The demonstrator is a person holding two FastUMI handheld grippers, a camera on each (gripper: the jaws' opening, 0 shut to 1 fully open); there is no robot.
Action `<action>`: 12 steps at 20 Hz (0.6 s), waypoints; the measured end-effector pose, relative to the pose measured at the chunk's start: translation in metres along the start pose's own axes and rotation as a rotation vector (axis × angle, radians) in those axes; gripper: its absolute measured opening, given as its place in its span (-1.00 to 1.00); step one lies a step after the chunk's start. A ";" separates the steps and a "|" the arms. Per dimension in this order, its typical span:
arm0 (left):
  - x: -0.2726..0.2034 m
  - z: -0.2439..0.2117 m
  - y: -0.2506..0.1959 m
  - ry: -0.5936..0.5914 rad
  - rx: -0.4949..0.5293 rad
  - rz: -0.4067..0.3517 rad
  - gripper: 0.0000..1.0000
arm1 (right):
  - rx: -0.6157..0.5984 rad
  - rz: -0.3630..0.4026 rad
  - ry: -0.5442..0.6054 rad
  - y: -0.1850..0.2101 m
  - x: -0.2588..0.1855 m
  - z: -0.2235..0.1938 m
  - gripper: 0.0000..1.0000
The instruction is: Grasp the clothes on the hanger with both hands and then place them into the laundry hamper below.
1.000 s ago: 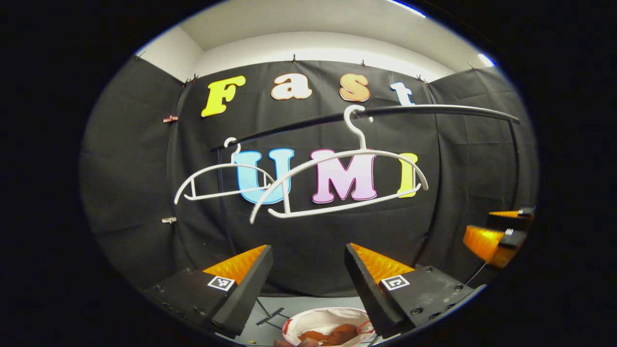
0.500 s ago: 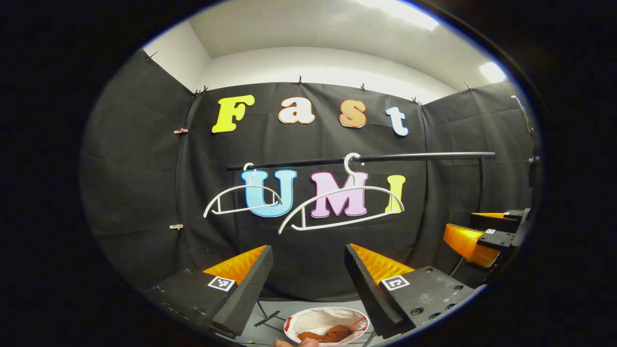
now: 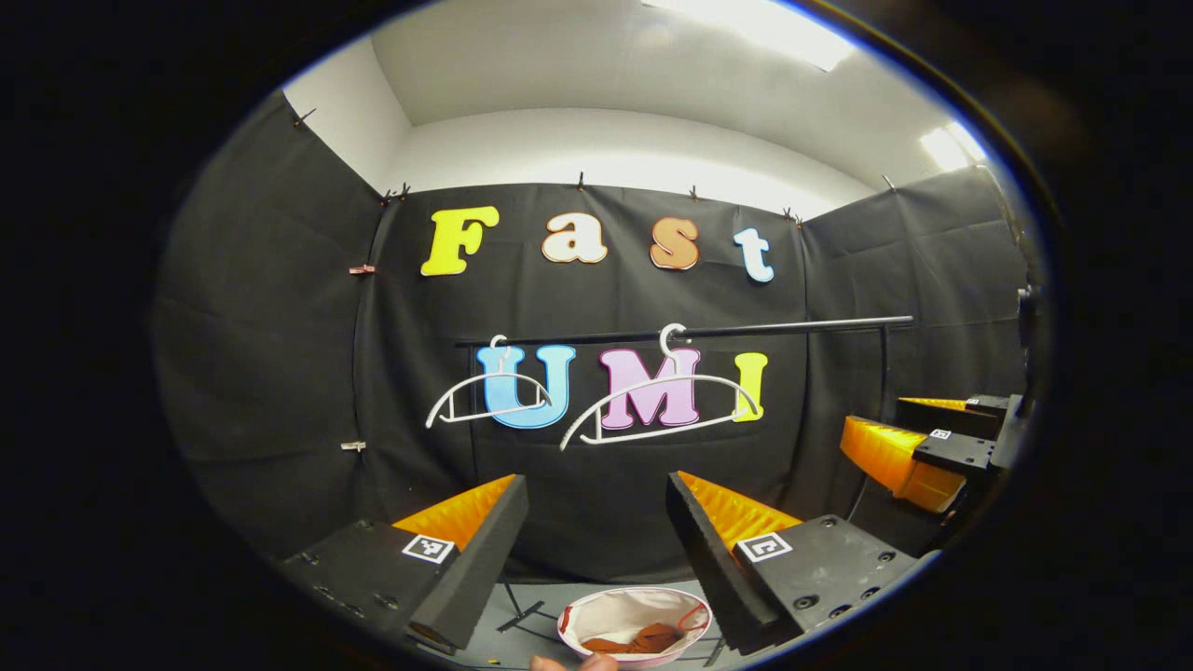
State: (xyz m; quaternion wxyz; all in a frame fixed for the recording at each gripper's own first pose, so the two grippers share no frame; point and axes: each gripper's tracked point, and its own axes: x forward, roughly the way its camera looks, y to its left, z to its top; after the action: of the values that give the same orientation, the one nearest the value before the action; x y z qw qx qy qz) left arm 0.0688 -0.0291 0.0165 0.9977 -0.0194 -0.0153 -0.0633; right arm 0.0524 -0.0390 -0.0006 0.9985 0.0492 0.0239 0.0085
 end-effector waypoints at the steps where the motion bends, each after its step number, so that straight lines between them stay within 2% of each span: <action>1: -0.002 0.002 -0.002 0.002 0.002 -0.005 0.87 | -0.010 -0.011 -0.001 -0.003 -0.004 0.001 0.94; 2: -0.005 0.002 -0.002 0.000 0.005 -0.008 0.89 | -0.026 -0.018 -0.007 -0.006 -0.007 0.003 0.92; 3: -0.008 0.004 -0.002 -0.007 0.008 -0.006 0.89 | -0.040 -0.018 -0.012 -0.007 -0.009 0.005 0.99; 12: -0.021 0.003 -0.011 -0.014 0.017 -0.005 0.89 | -0.065 -0.029 -0.019 -0.013 -0.017 0.006 0.92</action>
State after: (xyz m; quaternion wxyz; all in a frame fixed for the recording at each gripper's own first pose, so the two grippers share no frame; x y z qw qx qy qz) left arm 0.0461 -0.0372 0.0190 0.9975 -0.0113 -0.0227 -0.0653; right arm 0.0356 -0.0527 0.0053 0.9997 0.0163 0.0150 -0.0055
